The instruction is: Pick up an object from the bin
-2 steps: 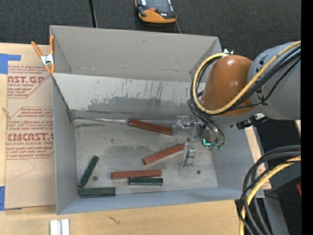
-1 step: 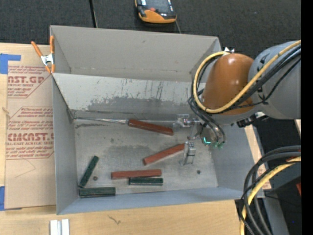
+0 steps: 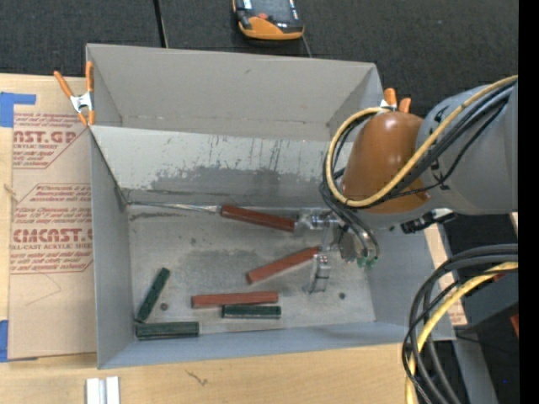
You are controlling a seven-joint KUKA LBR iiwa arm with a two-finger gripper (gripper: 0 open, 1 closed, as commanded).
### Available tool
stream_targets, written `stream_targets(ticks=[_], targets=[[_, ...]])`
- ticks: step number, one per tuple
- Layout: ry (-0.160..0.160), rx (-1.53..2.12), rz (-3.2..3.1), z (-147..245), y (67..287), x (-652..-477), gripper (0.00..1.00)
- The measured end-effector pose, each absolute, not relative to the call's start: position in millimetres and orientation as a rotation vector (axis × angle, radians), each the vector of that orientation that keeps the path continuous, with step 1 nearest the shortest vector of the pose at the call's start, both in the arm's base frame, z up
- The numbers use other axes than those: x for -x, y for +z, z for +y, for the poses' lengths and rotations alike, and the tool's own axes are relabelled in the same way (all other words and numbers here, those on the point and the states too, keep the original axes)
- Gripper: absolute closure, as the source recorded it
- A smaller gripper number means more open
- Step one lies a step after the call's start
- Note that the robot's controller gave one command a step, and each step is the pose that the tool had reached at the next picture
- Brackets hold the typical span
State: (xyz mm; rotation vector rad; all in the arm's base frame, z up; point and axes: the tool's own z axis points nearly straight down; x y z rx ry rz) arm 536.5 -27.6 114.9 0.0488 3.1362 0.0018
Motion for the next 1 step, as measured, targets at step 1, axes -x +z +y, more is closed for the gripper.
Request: stream_targets(ticks=[1], targets=[[0.001, -0.109, 3.141, 9.6, 97.4, -537.7, 0.00]])
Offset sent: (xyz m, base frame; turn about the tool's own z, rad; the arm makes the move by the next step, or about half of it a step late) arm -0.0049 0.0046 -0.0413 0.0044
